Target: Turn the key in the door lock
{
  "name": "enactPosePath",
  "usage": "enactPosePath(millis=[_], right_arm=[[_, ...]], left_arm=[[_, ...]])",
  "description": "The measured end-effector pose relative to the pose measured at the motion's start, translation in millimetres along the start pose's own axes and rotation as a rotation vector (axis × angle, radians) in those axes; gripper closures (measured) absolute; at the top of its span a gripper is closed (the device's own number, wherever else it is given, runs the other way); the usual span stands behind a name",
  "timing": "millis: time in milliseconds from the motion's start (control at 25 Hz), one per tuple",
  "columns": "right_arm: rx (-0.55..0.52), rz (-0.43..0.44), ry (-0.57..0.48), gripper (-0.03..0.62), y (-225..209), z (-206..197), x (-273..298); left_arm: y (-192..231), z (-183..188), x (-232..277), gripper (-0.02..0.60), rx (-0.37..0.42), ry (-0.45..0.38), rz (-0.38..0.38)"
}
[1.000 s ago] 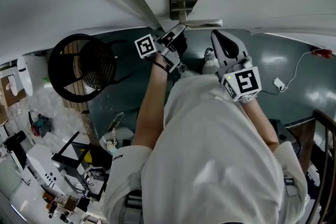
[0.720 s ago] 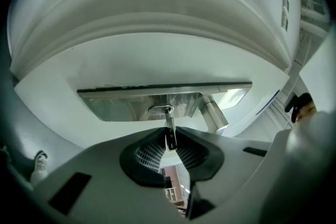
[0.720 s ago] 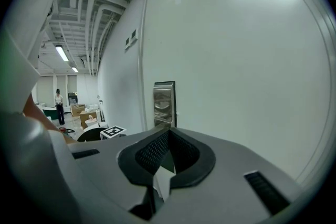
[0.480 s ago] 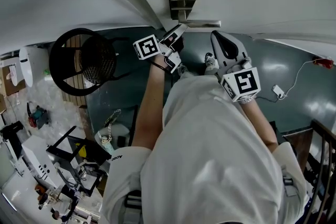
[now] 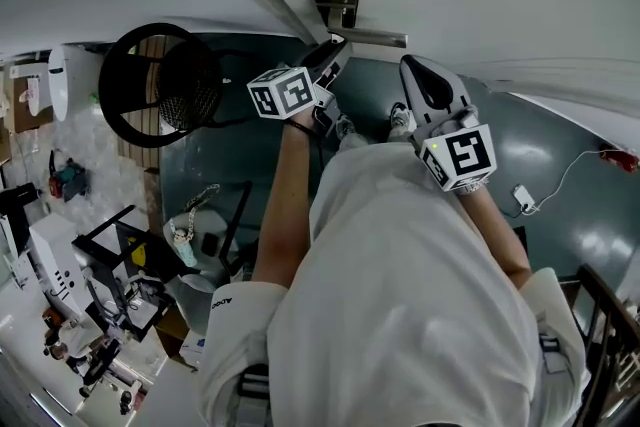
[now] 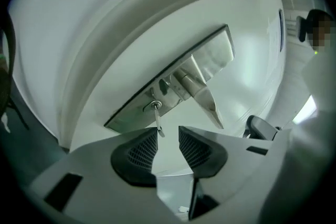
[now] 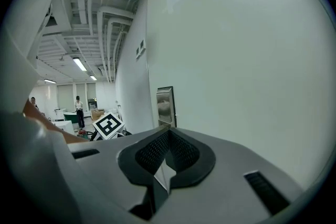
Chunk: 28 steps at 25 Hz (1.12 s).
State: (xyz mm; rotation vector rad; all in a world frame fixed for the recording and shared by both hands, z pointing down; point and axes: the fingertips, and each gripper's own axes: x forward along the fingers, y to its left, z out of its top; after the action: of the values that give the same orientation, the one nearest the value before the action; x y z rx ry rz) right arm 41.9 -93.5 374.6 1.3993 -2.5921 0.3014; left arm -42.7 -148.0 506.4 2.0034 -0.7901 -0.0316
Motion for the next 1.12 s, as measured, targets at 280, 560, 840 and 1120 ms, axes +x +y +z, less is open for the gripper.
enactPosePath(millis=[280, 560, 840, 1120], right_arm=[[-0.015, 0.088, -0.006, 0.602, -21.7, 8.2, -14.5], [-0.017, 0.16, 0.003, 0.602, -30.8, -3.4, -22.0], [-0.015, 0.202, 0.001, 0.602, -43.9, -8.4, -30.6], [0.001, 0.221, 0.004, 0.602, -61.5, -14.2, -34.0]], left_arm=[[16.8, -4.6, -5.9, 0.471, 0.152, -0.025, 0.349], [10.2, 0.1, -14.4, 0.457, 0.63, 0.035, 0.744], [4.7, 4.8, 2.6, 0.457, 0.94, 0.171, 0.99], [11.0, 4.5, 17.7, 0.457, 1.034, 0.277, 1.151]])
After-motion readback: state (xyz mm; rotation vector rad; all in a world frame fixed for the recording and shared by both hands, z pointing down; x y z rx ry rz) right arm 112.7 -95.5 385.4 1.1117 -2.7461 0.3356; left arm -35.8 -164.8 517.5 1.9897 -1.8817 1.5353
